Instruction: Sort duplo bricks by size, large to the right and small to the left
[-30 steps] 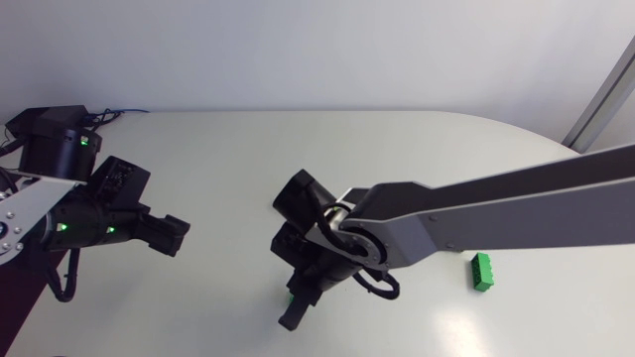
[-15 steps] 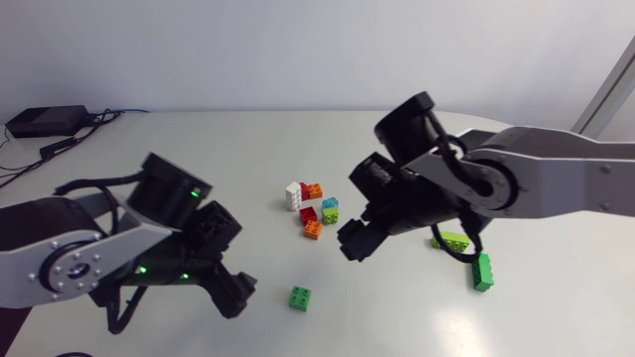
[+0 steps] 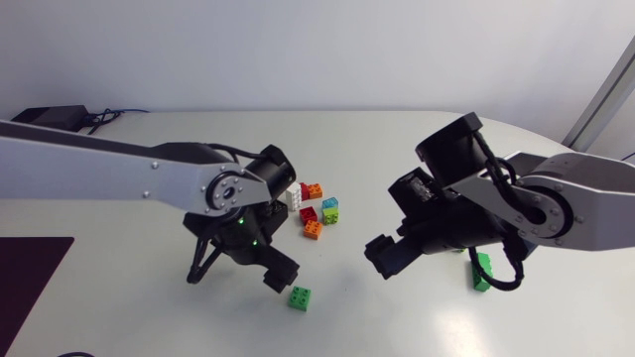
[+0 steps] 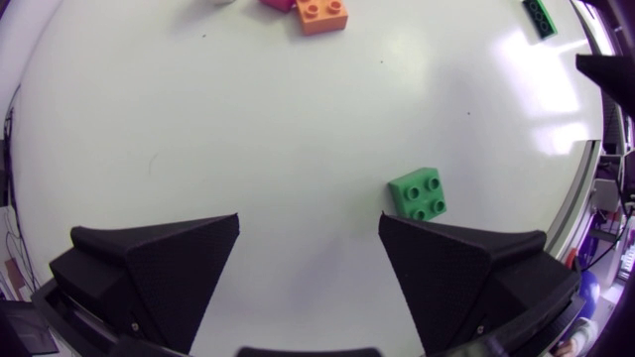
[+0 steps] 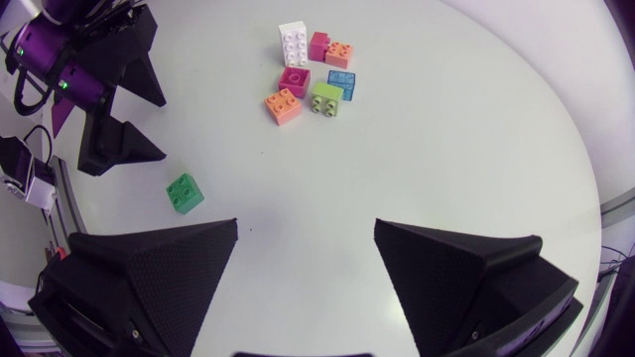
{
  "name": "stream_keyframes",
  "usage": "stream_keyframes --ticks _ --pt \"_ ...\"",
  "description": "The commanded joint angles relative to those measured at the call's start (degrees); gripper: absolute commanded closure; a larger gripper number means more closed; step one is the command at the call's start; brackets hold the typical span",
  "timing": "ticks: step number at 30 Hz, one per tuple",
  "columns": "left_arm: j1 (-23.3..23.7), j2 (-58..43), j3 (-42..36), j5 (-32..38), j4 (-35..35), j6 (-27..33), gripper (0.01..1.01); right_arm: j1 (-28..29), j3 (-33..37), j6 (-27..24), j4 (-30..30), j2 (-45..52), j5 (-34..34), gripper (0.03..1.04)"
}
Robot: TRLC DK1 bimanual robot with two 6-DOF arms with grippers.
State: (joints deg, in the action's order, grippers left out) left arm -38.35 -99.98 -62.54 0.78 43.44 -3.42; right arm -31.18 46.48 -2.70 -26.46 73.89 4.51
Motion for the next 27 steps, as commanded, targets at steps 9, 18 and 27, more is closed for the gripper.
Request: stream_keyframes --ticks 9,18,27 --pt "-8.32 0.84 -3.64 -10.0 1.38 -0.45 0.049 -1.34 -2.27 3.14 -0.17 -1.47 -0.29 0.06" --pt "-10.87 -3.99 0.32 -9.39 -3.45 2.72 0.056 -0.37 -4.91 2.61 0.18 -3.4 -0.38 0.06" --pt "-10.08 -3.99 -0.03 -6.84 -2.13 3.24 0.107 0.07 -5.08 2.52 0.27 -4.54 -0.29 0.06"
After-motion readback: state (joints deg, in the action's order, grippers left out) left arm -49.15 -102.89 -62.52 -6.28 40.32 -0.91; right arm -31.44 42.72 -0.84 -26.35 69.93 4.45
